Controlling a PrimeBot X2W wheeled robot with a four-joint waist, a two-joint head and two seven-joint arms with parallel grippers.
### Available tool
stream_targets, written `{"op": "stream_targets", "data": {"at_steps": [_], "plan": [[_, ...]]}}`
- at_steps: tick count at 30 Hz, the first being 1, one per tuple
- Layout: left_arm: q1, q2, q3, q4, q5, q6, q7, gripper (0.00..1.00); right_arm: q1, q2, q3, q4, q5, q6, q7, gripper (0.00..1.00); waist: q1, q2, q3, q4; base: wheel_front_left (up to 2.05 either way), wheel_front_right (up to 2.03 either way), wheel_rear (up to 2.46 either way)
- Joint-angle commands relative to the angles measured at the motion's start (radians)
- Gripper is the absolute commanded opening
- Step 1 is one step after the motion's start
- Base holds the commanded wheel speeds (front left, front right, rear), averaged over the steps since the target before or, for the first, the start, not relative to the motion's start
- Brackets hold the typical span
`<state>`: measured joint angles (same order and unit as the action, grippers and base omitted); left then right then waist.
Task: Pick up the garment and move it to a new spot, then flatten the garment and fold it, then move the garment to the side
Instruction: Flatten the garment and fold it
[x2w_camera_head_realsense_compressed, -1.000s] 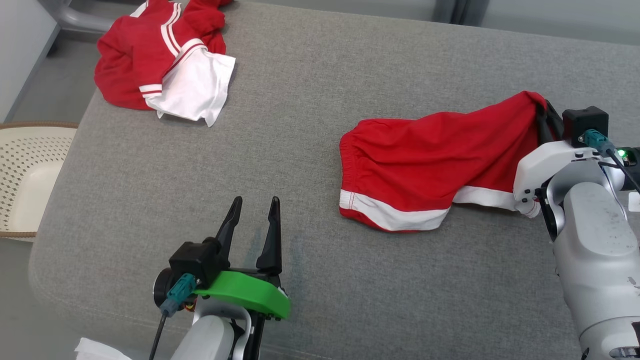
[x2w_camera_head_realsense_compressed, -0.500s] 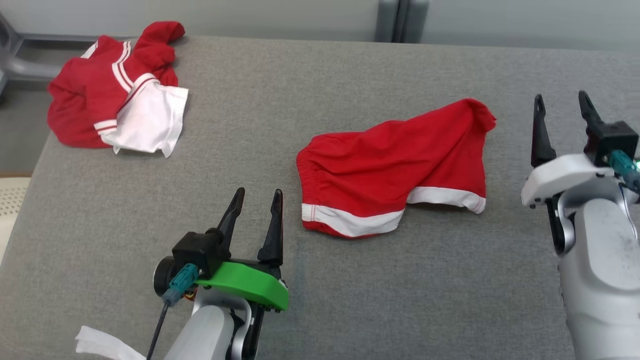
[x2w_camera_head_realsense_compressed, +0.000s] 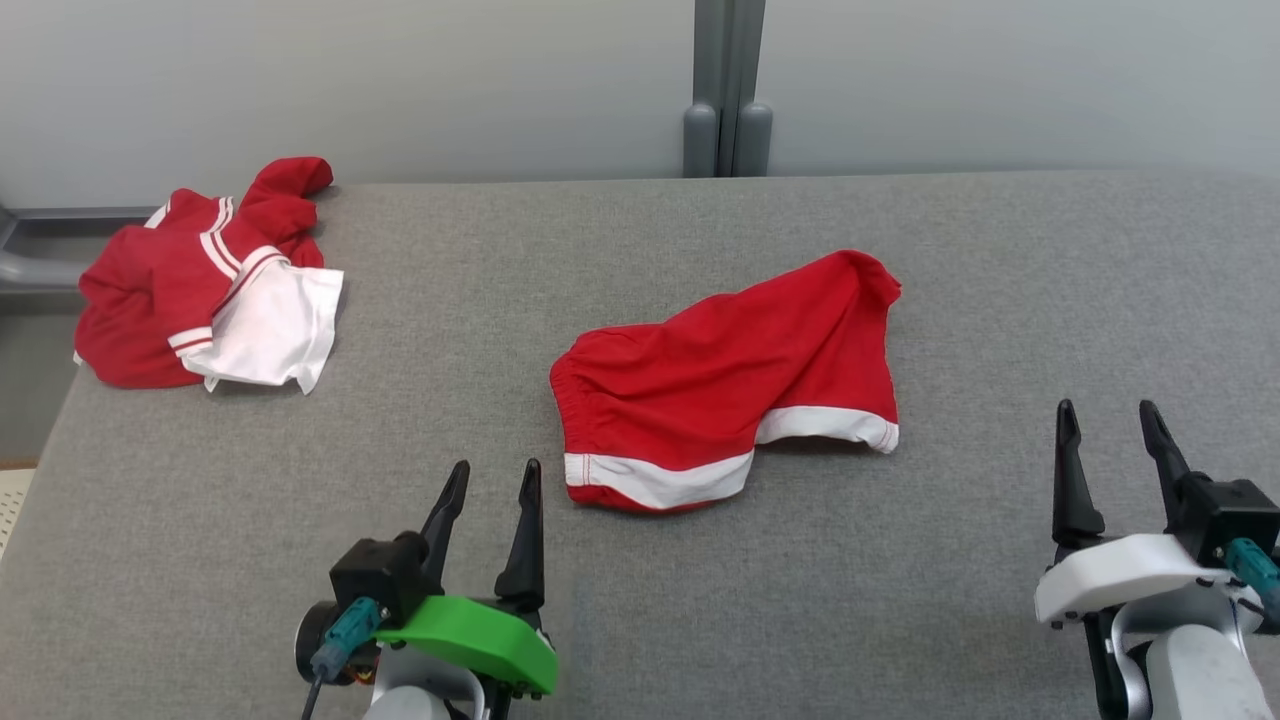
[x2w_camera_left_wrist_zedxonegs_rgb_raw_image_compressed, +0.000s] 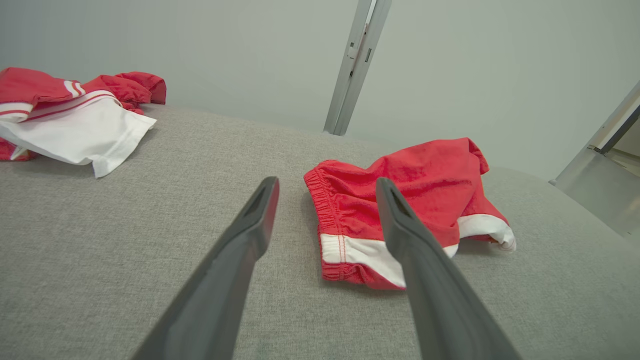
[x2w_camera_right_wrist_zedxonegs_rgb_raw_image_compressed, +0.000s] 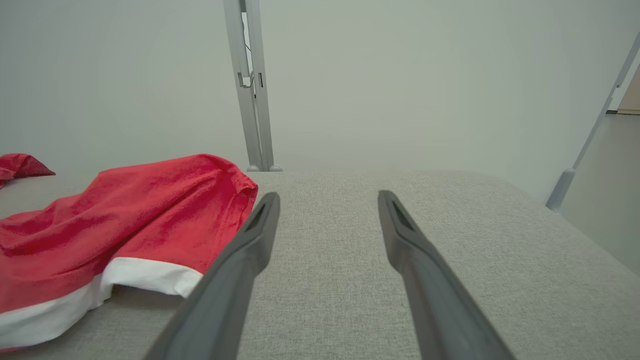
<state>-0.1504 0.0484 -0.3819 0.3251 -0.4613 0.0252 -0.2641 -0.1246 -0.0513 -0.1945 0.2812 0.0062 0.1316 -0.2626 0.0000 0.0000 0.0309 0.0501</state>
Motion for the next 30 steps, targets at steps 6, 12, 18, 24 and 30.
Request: {"op": "stream_targets", "data": {"at_steps": [6,12,18,24,30], "plan": [[0.055,0.004,0.03,-0.009,0.017,-0.003,0.0,1.0,0.079,0.0,0.088,-0.042,0.115,-0.002,-0.003,1.0,0.0,0.0,-0.042,0.008,0.0,0.0,0.0],[0.063,0.004,0.04,-0.02,0.032,0.009,0.0,1.0,0.099,-0.001,0.153,-0.035,0.144,-0.002,-0.003,1.0,0.0,0.0,-0.054,0.018,0.0,0.0,0.0],[0.064,0.004,0.037,-0.017,0.04,0.014,0.0,1.0,0.096,-0.001,0.165,-0.027,0.147,-0.002,-0.003,1.0,0.0,0.0,-0.057,0.022,0.0,0.0,0.0],[0.064,0.004,0.041,-0.01,0.04,0.014,0.0,1.0,0.097,0.0,0.158,-0.025,0.139,-0.002,-0.003,1.0,0.0,0.0,-0.055,0.022,0.0,0.0,0.0],[0.05,0.004,0.024,0.027,0.046,0.001,0.0,1.0,0.1,0.0,0.161,-0.022,0.143,-0.002,-0.003,1.0,0.0,0.0,-0.048,0.022,0.0,0.0,0.0]]}}
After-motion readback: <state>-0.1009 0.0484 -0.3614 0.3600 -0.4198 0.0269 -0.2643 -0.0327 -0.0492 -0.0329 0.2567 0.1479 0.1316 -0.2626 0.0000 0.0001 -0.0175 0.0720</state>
